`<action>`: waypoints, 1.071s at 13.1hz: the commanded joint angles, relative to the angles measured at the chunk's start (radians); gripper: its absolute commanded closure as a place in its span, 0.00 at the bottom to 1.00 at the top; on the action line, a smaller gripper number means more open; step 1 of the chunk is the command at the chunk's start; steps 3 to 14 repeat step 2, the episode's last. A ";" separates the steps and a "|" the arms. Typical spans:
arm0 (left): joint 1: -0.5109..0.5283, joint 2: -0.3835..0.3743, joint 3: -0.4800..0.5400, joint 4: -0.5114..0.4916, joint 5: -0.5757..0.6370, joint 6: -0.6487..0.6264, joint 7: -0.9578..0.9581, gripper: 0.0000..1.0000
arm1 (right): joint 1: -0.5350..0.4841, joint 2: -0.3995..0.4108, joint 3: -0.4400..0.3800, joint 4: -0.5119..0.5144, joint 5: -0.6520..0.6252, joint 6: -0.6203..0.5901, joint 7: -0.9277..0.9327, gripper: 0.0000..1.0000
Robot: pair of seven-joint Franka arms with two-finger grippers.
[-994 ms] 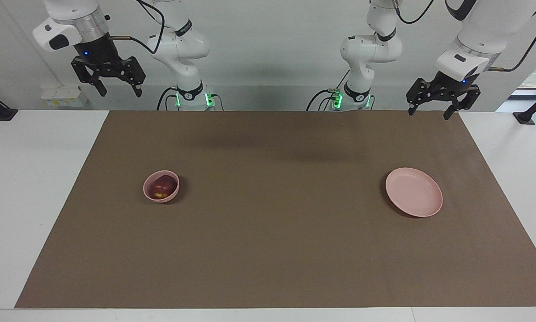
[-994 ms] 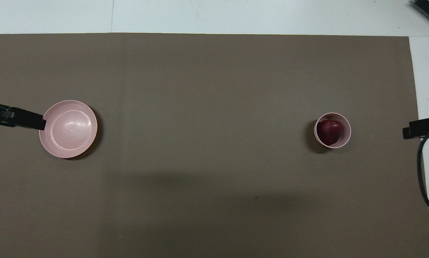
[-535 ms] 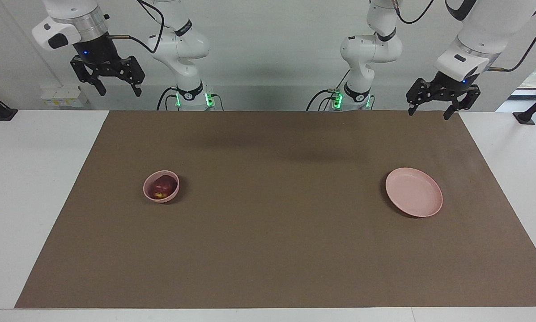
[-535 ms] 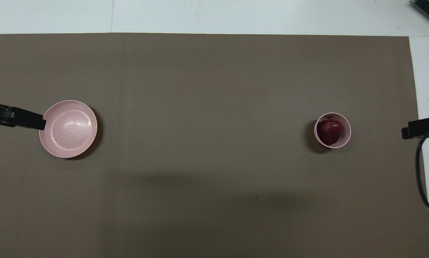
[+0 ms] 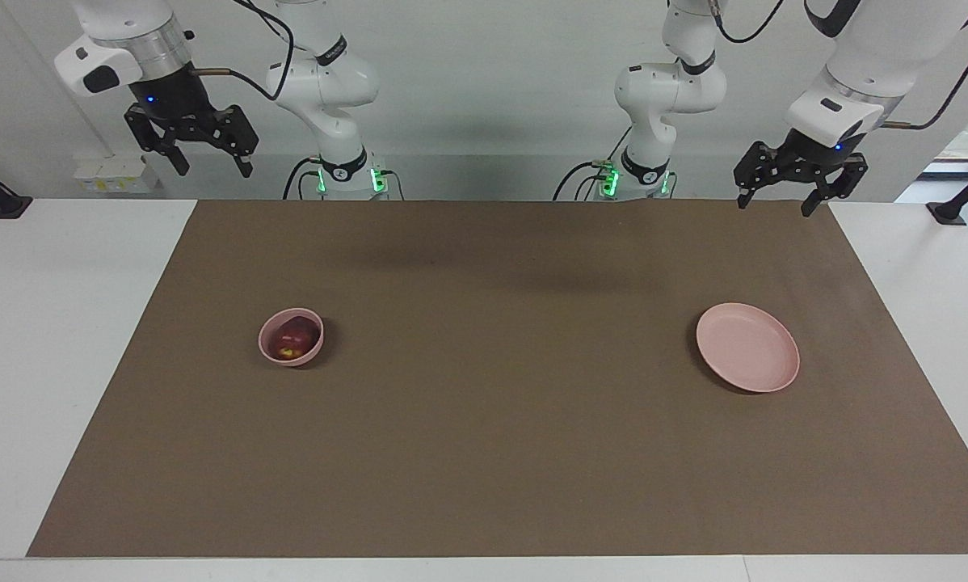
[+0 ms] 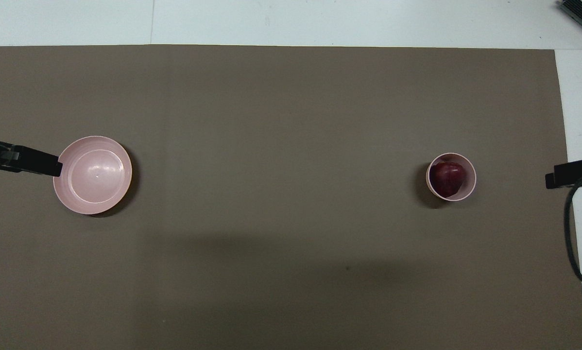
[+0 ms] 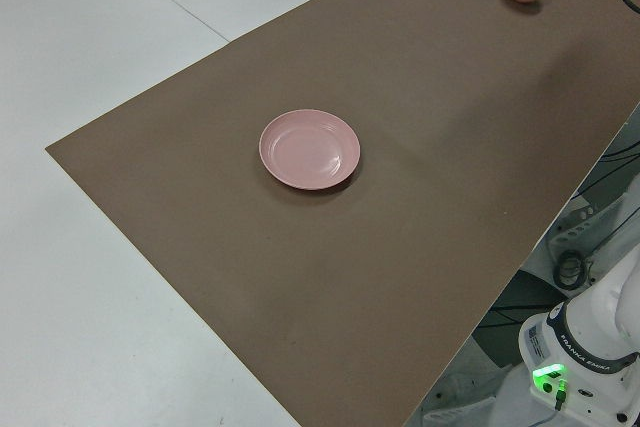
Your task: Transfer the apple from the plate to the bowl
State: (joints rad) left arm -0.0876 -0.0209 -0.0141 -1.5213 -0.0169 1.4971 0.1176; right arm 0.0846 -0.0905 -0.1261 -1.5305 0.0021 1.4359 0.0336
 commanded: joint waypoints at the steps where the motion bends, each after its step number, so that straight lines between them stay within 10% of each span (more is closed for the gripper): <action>1: 0.015 0.002 -0.009 0.016 0.012 -0.014 0.004 0.00 | -0.006 -0.005 0.014 -0.005 -0.005 0.004 0.017 0.00; 14: 0.032 0.004 -0.009 0.016 0.011 -0.008 0.013 0.00 | -0.006 -0.005 0.014 -0.005 -0.005 0.004 0.017 0.00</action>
